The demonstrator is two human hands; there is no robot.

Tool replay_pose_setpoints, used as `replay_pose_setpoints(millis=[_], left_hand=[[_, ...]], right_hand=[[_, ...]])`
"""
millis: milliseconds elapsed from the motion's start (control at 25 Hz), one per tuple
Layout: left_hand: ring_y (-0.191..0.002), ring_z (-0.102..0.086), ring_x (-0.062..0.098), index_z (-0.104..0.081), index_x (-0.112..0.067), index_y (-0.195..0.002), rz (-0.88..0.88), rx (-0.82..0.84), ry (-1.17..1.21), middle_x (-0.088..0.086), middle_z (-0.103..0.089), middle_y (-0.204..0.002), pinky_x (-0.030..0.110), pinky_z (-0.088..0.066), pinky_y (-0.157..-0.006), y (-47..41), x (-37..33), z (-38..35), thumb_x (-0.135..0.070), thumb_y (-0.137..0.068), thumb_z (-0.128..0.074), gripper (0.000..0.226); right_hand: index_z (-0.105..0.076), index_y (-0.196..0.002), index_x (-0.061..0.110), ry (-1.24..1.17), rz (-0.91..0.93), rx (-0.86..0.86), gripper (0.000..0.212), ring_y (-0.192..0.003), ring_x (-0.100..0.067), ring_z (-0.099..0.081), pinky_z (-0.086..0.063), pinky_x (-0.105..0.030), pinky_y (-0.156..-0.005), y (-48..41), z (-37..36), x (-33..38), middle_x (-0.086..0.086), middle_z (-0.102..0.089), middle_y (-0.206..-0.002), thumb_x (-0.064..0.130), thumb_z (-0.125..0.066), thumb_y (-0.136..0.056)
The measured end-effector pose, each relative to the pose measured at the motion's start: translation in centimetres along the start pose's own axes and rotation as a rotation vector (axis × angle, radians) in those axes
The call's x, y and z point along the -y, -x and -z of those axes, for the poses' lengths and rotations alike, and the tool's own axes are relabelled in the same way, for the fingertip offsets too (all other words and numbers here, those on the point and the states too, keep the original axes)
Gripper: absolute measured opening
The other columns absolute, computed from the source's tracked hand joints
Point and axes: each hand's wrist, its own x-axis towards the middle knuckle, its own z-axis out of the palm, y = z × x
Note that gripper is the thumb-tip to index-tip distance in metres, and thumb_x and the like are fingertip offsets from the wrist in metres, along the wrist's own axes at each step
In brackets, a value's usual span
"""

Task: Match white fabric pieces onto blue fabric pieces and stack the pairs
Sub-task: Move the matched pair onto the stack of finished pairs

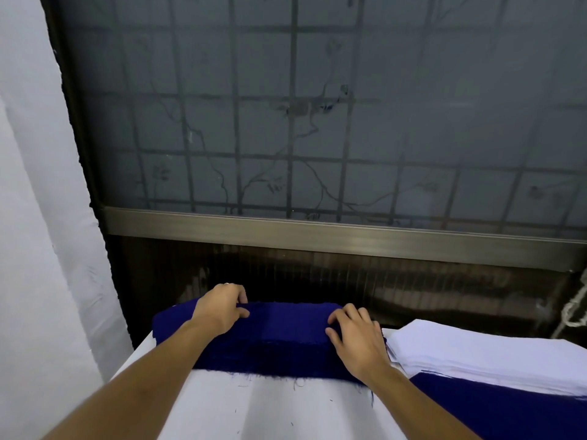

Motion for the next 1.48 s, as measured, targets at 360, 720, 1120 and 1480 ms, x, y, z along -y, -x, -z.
replay_pose_setpoints(millis=[360, 720, 1120, 1480], left_hand=[[-0.112, -0.048, 0.011, -0.063, -0.036, -0.102, -0.201, -0.175, -0.391, -0.012, -0.063, -0.107, 0.034, -0.035, -0.102, 1.2, -0.7, 1.2, -0.045, -0.101, -0.053, 0.013], [-0.101, -0.06, 0.011, -0.06, -0.033, -0.107, -0.391, -0.029, -0.245, -0.009, -0.063, -0.113, 0.031, -0.051, -0.085, 3.9, -2.7, 2.8, -0.036, -0.1, -0.056, 0.008], [-0.081, -0.056, 0.0, -0.051, -0.042, -0.099, -0.394, -0.074, -0.11, -0.02, -0.061, -0.093, 0.019, -0.046, -0.07, 7.6, -2.5, 5.9, -0.053, -0.097, -0.056, 0.013], [-0.099, -0.061, 0.007, -0.071, -0.03, -0.103, -0.205, 0.088, 0.144, -0.015, -0.066, -0.103, 0.024, -0.05, -0.087, 9.6, -2.4, 5.2, -0.037, -0.087, -0.077, 0.019]], right_hand=[[-0.047, -0.134, 0.033, 0.028, -0.021, 0.028, 0.03, -0.134, -0.015, -0.039, -0.03, -0.038, -0.117, 0.5, 0.3, 1.1, 0.007, -0.04, -0.147, 0.036, -0.039, -0.106], [-0.036, -0.15, 0.034, -0.027, 0.186, -0.101, 0.053, -0.141, -0.014, -0.03, -0.03, -0.036, -0.116, -0.4, 1.9, 7.5, 0.013, -0.038, -0.15, 0.032, -0.055, -0.1], [-0.063, -0.128, 0.035, -0.064, 0.059, -0.06, 0.032, -0.131, -0.022, -0.036, -0.033, -0.034, -0.111, 1.5, 5.0, 7.1, 0.008, -0.049, -0.135, 0.046, -0.055, -0.099], [-0.067, -0.11, 0.037, 0.027, -0.15, -0.064, 0.014, -0.11, -0.011, -0.056, -0.035, -0.032, -0.105, 8.3, 10.6, -3.8, 0.013, -0.067, -0.104, 0.04, -0.058, -0.099]])
